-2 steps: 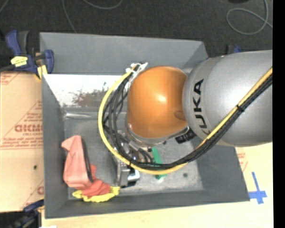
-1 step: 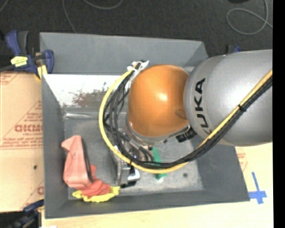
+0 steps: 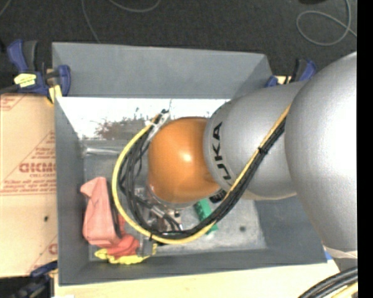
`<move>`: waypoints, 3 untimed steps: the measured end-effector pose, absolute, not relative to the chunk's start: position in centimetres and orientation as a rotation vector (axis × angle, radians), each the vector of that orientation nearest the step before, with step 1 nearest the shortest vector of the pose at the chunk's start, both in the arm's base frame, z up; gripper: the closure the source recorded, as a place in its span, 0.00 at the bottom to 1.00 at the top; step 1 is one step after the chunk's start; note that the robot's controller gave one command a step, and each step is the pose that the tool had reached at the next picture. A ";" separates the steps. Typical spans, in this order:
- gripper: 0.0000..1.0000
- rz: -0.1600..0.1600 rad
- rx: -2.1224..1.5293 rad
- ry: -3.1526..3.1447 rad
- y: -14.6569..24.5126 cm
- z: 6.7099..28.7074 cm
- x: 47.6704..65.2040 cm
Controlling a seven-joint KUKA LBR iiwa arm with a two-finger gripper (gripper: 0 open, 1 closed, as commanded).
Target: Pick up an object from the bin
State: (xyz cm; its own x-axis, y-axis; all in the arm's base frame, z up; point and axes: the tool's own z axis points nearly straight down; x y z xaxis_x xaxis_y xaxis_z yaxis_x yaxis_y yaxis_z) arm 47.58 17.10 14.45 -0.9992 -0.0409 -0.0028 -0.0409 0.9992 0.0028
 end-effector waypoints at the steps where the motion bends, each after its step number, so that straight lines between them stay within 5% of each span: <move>1: 0.00 0.002 -0.085 3.144 17.2 10.6 47.4; 2: 0.00 -0.004 -0.202 3.130 20.5 12.0 47.6; 3: 0.00 0.005 -0.067 3.138 19.3 8.2 47.7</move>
Offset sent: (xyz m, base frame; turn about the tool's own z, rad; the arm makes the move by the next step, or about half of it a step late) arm -0.0021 0.0374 -0.0257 -0.0911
